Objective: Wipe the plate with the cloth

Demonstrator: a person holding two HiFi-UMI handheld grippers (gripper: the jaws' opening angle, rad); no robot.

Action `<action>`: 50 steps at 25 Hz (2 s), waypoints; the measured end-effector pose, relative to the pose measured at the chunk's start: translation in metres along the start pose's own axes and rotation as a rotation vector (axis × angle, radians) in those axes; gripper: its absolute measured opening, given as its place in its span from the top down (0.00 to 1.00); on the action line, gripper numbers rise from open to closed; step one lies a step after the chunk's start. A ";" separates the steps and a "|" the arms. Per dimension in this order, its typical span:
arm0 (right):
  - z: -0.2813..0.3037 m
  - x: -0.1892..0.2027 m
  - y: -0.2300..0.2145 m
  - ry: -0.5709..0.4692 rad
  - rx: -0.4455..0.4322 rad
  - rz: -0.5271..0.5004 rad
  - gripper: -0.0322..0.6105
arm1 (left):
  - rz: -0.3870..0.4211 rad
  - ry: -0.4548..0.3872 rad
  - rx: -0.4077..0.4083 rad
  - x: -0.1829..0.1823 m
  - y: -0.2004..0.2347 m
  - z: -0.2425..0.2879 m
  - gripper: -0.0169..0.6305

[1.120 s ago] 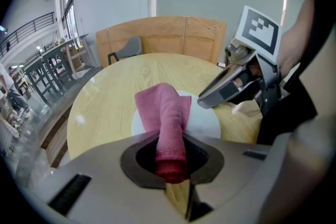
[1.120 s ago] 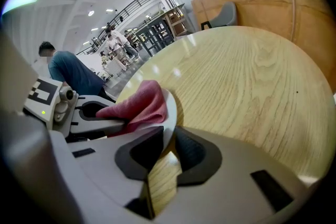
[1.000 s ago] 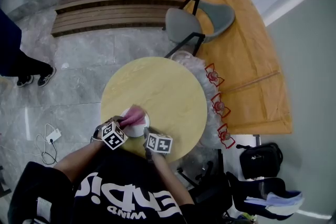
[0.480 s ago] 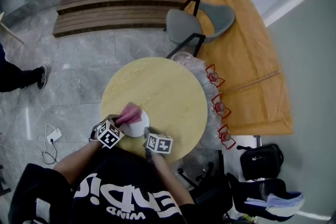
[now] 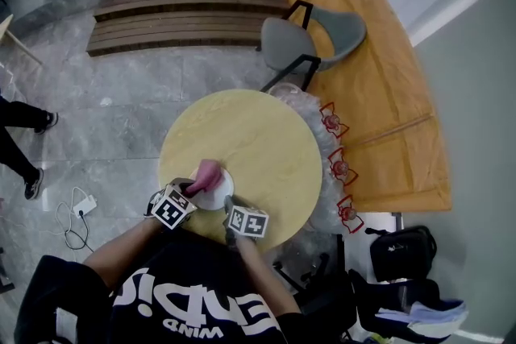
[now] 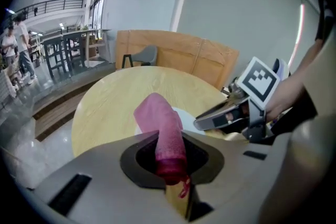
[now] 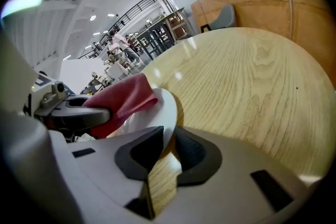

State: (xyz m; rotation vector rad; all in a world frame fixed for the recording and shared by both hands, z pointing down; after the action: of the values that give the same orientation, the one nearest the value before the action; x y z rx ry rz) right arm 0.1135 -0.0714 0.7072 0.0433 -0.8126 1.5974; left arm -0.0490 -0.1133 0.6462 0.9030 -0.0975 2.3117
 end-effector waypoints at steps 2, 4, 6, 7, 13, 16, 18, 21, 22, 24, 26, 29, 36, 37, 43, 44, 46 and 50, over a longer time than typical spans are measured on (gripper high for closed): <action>0.000 0.000 -0.001 0.000 0.000 0.000 0.81 | 0.010 0.007 0.043 -0.003 -0.014 0.007 0.89; 0.000 0.000 0.000 0.000 -0.001 0.001 0.81 | 0.037 0.026 0.074 -0.005 -0.029 0.013 0.89; -0.001 0.000 0.000 0.003 -0.001 0.001 0.81 | 0.117 0.064 0.101 -0.002 -0.044 0.018 0.89; -0.001 0.000 0.000 0.004 -0.001 -0.002 0.81 | 0.170 0.083 0.112 0.001 -0.051 0.019 0.89; 0.000 0.000 0.001 0.004 0.000 -0.013 0.81 | 0.240 0.119 0.154 0.010 -0.063 0.024 0.89; -0.001 0.000 0.001 0.005 0.005 -0.015 0.81 | 0.236 0.138 0.184 0.016 -0.066 0.028 0.89; 0.000 0.000 0.002 0.008 0.008 -0.020 0.81 | 0.241 0.152 0.194 0.019 -0.067 0.030 0.89; 0.000 0.000 0.002 0.013 0.010 -0.027 0.82 | 0.235 0.161 0.200 0.021 -0.067 0.033 0.89; 0.000 0.000 0.002 0.014 0.009 -0.030 0.82 | 0.230 0.162 0.201 0.022 -0.066 0.034 0.89; 0.000 0.000 0.002 0.016 0.008 -0.033 0.82 | 0.221 0.163 0.201 0.023 -0.065 0.034 0.89; 0.000 -0.001 0.002 0.016 0.004 -0.029 0.82 | 0.220 0.162 0.194 0.022 -0.063 0.033 0.89; 0.000 -0.001 0.001 0.016 -0.001 -0.023 0.82 | 0.220 0.161 0.175 0.021 -0.061 0.033 0.89; 0.000 -0.002 0.001 0.020 -0.002 -0.021 0.82 | 0.154 0.160 0.120 0.023 -0.044 0.028 0.89; 0.000 -0.002 0.001 0.020 -0.002 -0.021 0.82 | 0.141 0.158 0.113 0.024 -0.041 0.027 0.89; 0.001 0.000 0.002 0.020 -0.004 -0.019 0.82 | 0.084 0.145 0.083 0.028 -0.028 0.022 0.89; 0.001 0.000 0.001 0.021 -0.004 -0.018 0.82 | 0.079 0.142 0.080 0.029 -0.027 0.021 0.89; 0.001 0.000 0.000 0.021 -0.006 -0.016 0.82 | 0.071 0.137 0.075 0.029 -0.025 0.021 0.89; 0.001 0.000 0.000 0.019 -0.006 -0.017 0.82 | 0.064 0.129 0.066 0.032 -0.019 0.018 0.89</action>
State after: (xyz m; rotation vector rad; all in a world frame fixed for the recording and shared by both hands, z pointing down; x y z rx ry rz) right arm 0.1133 -0.0718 0.7079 0.0299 -0.8002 1.5774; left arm -0.0451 -0.0864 0.6769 0.7910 0.0049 2.4384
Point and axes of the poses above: the fingertips, and each gripper's own axes: z forward along the fingers, y to its left, x out of its underside, the point moved 7 cm from there along -z, backward along the fingers
